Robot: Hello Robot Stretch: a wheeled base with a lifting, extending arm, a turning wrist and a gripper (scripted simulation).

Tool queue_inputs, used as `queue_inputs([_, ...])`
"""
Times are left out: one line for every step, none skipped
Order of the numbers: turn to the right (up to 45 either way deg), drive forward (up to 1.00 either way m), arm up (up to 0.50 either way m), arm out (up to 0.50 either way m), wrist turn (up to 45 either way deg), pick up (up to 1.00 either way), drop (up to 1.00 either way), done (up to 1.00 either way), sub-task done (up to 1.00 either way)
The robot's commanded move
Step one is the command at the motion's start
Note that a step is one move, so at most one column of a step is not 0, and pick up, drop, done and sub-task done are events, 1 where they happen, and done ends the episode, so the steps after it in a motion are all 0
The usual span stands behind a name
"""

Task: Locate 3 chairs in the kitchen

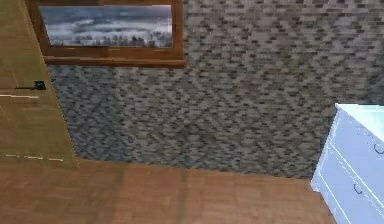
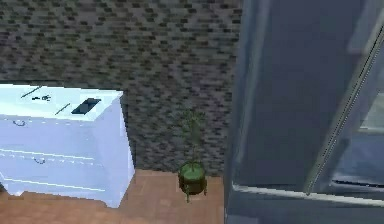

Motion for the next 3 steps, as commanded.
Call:
queue_inputs([-36.0,0.0,0.0,0.0,0.0,0.0,0.0,0.0,0.0])
queue_inputs([0.0,0.35,0.0,0.0,0.0,0.0,0.0,0.0,0.0])
queue_inputs([-33.0,0.0,0.0,0.0,0.0,0.0,0.0,0.0,0.0])
